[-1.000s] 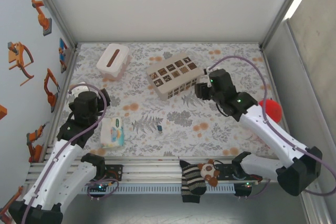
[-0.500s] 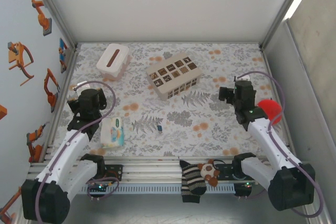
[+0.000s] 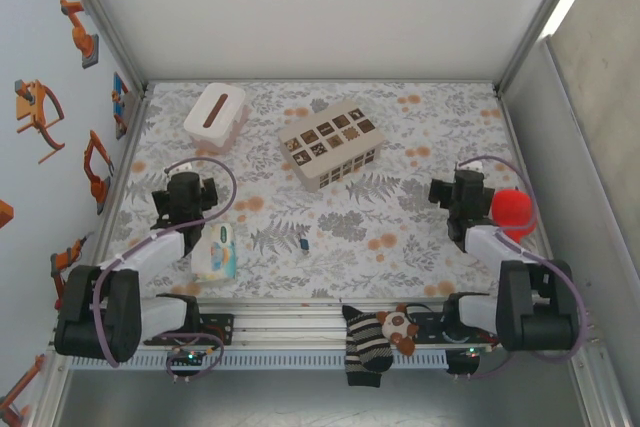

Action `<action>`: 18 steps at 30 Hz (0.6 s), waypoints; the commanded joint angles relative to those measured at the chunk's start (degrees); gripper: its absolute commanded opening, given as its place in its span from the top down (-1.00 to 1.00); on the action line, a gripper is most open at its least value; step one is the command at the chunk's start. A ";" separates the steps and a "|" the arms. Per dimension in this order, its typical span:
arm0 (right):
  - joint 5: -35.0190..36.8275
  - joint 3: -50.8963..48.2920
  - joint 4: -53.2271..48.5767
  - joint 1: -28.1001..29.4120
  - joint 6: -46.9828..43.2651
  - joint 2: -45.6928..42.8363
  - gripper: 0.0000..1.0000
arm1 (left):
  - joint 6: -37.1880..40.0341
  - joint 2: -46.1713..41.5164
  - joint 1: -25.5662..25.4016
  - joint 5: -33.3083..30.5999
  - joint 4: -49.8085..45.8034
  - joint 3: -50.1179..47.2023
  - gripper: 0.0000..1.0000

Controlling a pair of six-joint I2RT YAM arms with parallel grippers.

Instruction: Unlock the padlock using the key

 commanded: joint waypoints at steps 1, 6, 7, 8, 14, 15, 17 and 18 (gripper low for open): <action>-3.35 -1.21 13.67 -0.89 -2.85 1.58 -0.99 | 3.04 0.87 1.21 5.83 9.98 -1.20 -0.92; -10.48 -2.71 25.72 -2.59 -2.76 6.61 -0.99 | 5.07 3.60 2.92 10.67 21.50 -3.79 -0.92; -11.62 -3.49 29.80 -2.84 -2.55 8.79 -0.99 | 5.25 4.60 3.52 11.87 23.98 -4.14 -0.92; -11.71 -3.84 31.98 -2.84 -2.49 10.98 -0.99 | 5.45 5.49 4.13 13.23 26.15 -4.50 -0.92; -13.32 -6.21 40.58 -3.04 -2.62 16.31 -0.99 | 4.85 15.03 7.12 17.19 39.28 -6.37 -0.92; -13.28 -5.65 40.25 -3.12 -2.49 16.66 -0.99 | 5.01 16.99 7.12 18.00 40.94 -6.19 -0.92; -12.16 -3.13 35.70 -3.25 -1.95 16.74 -0.99 | 6.03 19.38 7.12 19.50 41.67 -4.89 -0.92; -10.82 -1.06 31.73 -3.37 -1.25 16.78 -0.99 | 5.83 18.68 7.12 19.49 37.65 -3.45 -0.92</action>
